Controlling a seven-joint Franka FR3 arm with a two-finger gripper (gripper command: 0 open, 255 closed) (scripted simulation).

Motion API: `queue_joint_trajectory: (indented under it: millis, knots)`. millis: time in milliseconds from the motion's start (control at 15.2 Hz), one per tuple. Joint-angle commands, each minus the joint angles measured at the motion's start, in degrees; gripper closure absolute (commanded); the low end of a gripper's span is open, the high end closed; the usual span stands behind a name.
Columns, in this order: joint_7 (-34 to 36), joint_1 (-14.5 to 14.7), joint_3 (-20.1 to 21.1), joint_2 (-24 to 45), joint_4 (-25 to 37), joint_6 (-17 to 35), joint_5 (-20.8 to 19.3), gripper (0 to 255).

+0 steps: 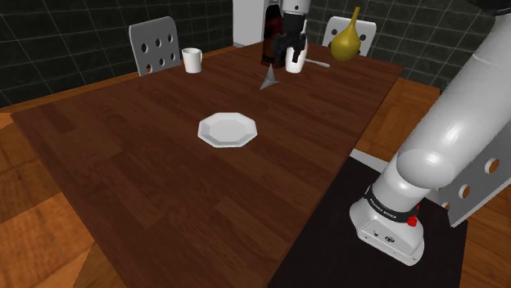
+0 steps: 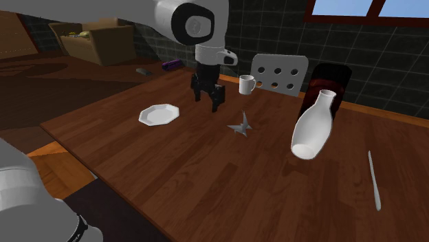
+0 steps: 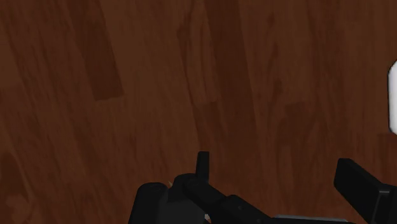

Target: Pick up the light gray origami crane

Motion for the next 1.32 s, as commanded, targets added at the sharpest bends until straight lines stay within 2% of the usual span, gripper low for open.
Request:
queue_joint_trajectory:
  millis: [0,528,924,1254]
  knots:
    - [-1.29,-0.53,-0.63,4.42,3.95,0.05,0.76,0]
    - [-4.90,-3.79,-1.46,24.17,24.44,-2.37,4.62,0]
    - [-5.75,-7.92,-0.81,41.86,47.88,-9.01,7.15,0]
    - [-6.08,-7.60,-0.74,41.87,44.02,-5.18,7.21,0]
